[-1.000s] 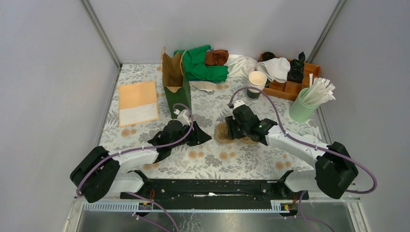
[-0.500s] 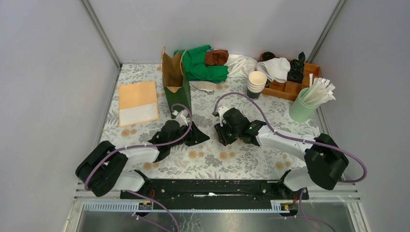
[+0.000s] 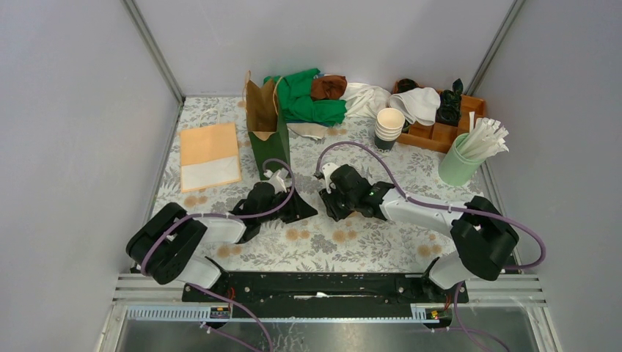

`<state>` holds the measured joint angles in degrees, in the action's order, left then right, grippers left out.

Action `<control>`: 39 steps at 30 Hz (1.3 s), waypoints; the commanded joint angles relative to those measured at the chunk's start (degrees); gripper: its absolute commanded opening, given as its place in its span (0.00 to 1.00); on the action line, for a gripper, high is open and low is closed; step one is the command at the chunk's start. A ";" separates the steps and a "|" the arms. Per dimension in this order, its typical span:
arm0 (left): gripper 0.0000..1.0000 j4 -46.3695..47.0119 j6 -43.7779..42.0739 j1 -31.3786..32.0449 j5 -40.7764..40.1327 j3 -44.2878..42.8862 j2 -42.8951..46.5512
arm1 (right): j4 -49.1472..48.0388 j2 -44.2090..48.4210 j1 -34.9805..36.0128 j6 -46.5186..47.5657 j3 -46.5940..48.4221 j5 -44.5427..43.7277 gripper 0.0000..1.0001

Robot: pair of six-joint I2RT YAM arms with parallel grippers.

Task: Pack the takeout coffee
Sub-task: Pick up the cup tray from the cup tray.

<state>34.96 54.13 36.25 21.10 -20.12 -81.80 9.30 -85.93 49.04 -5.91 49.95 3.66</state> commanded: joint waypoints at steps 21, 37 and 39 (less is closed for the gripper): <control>0.40 19.10 4.57 -0.65 6.50 -0.11 -7.19 | -5.59 5.71 0.58 -2.44 -2.05 2.88 0.13; 0.35 29.91 11.52 -1.50 6.95 2.91 -9.13 | -12.61 9.35 0.58 -6.98 -6.93 1.35 0.12; 0.34 32.19 12.86 -2.05 6.77 4.04 -9.00 | -12.60 9.82 0.58 -7.09 -7.04 0.26 0.12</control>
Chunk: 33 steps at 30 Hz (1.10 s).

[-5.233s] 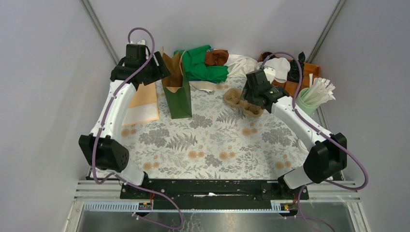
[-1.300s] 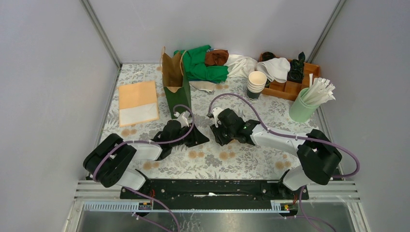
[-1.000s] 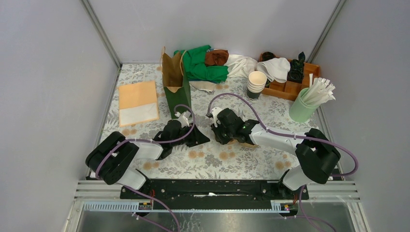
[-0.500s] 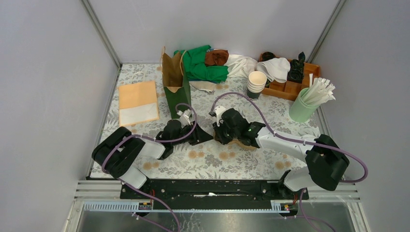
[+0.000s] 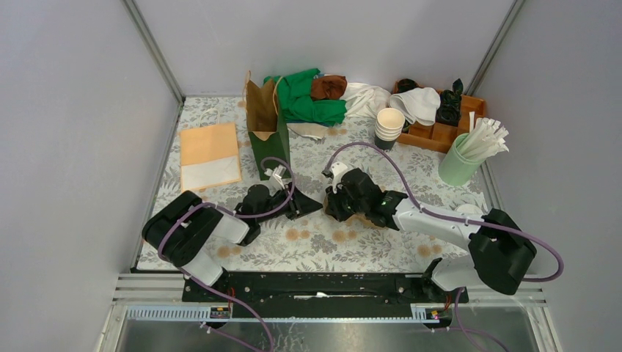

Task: Pack the takeout coffee
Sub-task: Pick up the cup tray from the cup tray.

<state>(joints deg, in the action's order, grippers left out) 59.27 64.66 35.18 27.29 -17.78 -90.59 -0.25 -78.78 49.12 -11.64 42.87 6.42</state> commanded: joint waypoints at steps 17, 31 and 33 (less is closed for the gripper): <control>0.35 15.35 7.20 -1.65 2.37 1.76 -5.64 | -4.92 5.13 0.49 -1.80 -0.95 -1.00 0.13; 0.30 14.02 6.97 -1.68 2.86 0.29 -6.36 | -5.26 5.38 0.51 -1.72 -0.95 0.18 0.12; 0.28 14.04 6.97 -1.65 2.94 0.18 -6.58 | -5.36 5.48 0.52 -1.81 -0.95 0.26 0.12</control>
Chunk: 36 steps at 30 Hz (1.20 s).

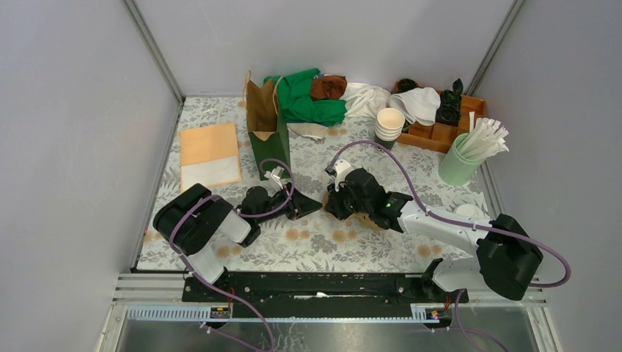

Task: Pack the takeout coffee
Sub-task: Pick up the cup tray from the cup tray.

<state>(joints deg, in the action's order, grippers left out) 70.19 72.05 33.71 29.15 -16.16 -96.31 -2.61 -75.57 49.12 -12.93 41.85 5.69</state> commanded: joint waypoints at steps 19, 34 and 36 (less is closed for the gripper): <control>0.29 -3.19 -2.84 -0.10 0.67 -3.85 -1.61 | -4.30 4.58 0.52 0.05 -0.69 2.75 0.11; 0.28 -20.66 -11.84 1.51 -4.21 -6.07 3.59 | 4.73 0.61 0.87 2.12 2.94 -1.13 0.37; 0.28 -20.51 -11.85 1.53 -4.20 -5.70 4.34 | 6.08 0.41 1.67 2.73 3.04 -3.30 0.40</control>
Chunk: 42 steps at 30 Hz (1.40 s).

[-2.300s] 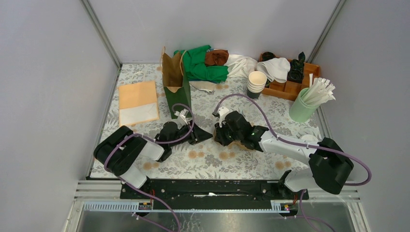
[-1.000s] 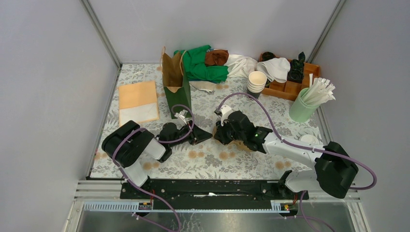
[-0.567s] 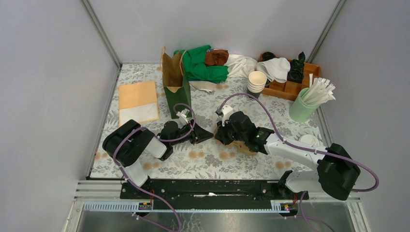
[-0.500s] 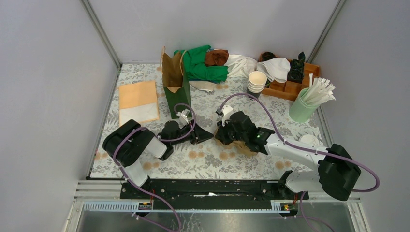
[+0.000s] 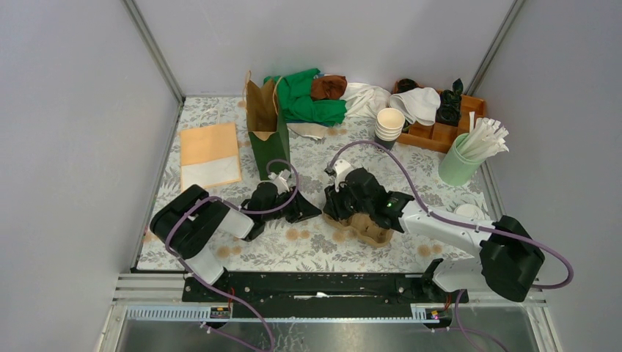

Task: Pack the takeout coffee
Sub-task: Pick up the cup tray from the cup tray.

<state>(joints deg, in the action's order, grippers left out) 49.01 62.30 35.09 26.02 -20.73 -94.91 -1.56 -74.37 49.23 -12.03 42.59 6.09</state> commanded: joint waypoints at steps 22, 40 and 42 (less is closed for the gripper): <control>0.27 0.79 -2.01 -0.20 -1.41 0.30 4.60 | 11.69 -14.68 11.41 3.22 10.97 -22.65 0.32; 0.36 2.31 2.57 0.15 -0.87 3.26 12.21 | 2.11 -0.32 11.32 1.60 0.65 -18.54 0.25; 0.41 3.15 3.87 0.31 -0.63 4.25 13.90 | -2.06 1.67 11.32 1.25 -1.59 -17.29 0.25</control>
<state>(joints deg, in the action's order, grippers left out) 48.21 63.66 35.09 25.43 -18.37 -85.27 4.14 -76.82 60.12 -9.61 44.21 -13.41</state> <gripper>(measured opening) 0.370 0.254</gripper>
